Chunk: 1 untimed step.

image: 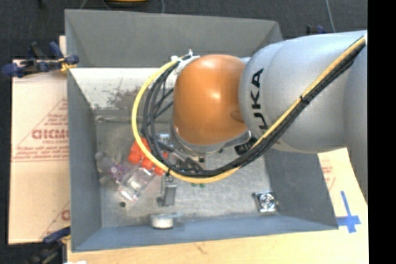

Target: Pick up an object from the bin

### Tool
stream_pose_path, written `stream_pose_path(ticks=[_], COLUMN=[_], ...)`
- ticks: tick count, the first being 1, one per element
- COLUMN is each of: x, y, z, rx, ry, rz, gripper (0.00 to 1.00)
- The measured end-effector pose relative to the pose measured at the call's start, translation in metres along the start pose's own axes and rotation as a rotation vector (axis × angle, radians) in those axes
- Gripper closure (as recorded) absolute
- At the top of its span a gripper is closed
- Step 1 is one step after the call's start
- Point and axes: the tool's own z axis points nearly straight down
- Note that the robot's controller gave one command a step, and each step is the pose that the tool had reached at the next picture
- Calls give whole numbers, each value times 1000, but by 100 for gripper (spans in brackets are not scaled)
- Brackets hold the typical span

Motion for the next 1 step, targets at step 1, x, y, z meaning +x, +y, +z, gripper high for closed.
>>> stream_pose_path(ticks=[1], x=[-64], y=[-30], z=[41], rx=[2], ry=[-9], rz=[-13], gripper=[0])
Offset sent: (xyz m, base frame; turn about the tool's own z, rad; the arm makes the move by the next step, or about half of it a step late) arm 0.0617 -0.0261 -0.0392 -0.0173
